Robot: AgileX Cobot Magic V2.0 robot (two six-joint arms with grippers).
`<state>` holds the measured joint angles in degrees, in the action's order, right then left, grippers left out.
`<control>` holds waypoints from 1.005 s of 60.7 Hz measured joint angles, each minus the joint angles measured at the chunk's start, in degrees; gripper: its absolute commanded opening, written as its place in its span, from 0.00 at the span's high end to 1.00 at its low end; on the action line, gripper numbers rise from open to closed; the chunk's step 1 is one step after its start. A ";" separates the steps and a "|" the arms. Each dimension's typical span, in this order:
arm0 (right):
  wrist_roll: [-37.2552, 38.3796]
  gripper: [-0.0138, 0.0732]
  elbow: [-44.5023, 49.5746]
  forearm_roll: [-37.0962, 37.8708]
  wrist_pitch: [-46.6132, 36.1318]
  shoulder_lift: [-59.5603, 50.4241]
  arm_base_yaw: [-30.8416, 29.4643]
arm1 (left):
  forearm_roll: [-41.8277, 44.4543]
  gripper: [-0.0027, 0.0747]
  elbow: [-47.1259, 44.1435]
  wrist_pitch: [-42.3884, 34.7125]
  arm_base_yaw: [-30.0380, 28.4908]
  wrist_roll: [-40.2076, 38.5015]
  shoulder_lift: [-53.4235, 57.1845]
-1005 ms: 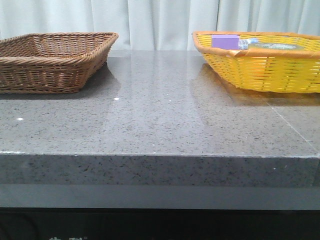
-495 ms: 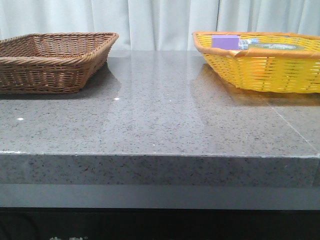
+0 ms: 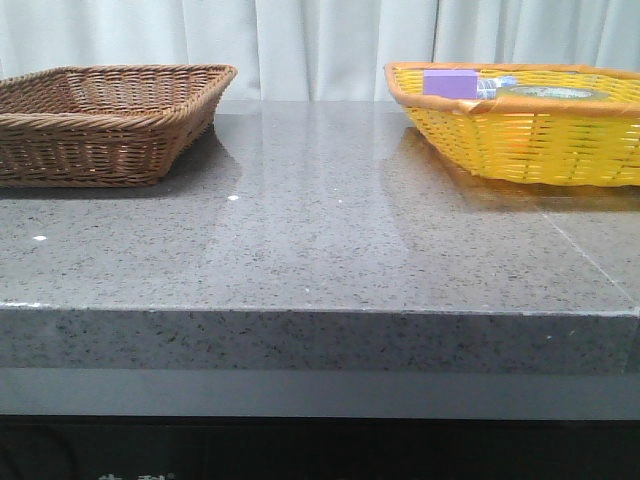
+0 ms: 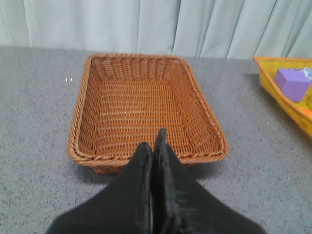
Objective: Transfer tape with both arms
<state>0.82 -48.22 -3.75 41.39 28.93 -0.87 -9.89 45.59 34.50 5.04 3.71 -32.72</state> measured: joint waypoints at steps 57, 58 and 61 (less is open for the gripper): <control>-0.82 0.23 -0.71 1.22 2.12 10.49 0.00 | 2.52 0.23 0.00 0.77 2.14 0.00 -14.16; -0.82 0.23 -0.93 1.22 2.28 10.74 0.00 | 2.52 0.23 0.00 0.77 2.65 0.00 -14.16; -0.82 0.23 -2.03 1.22 2.63 12.14 0.00 | 2.52 0.23 0.00 0.77 4.77 0.00 -14.19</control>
<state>0.00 -50.25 -2.54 44.02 41.07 -0.87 -7.38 45.59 35.27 9.81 3.71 -46.91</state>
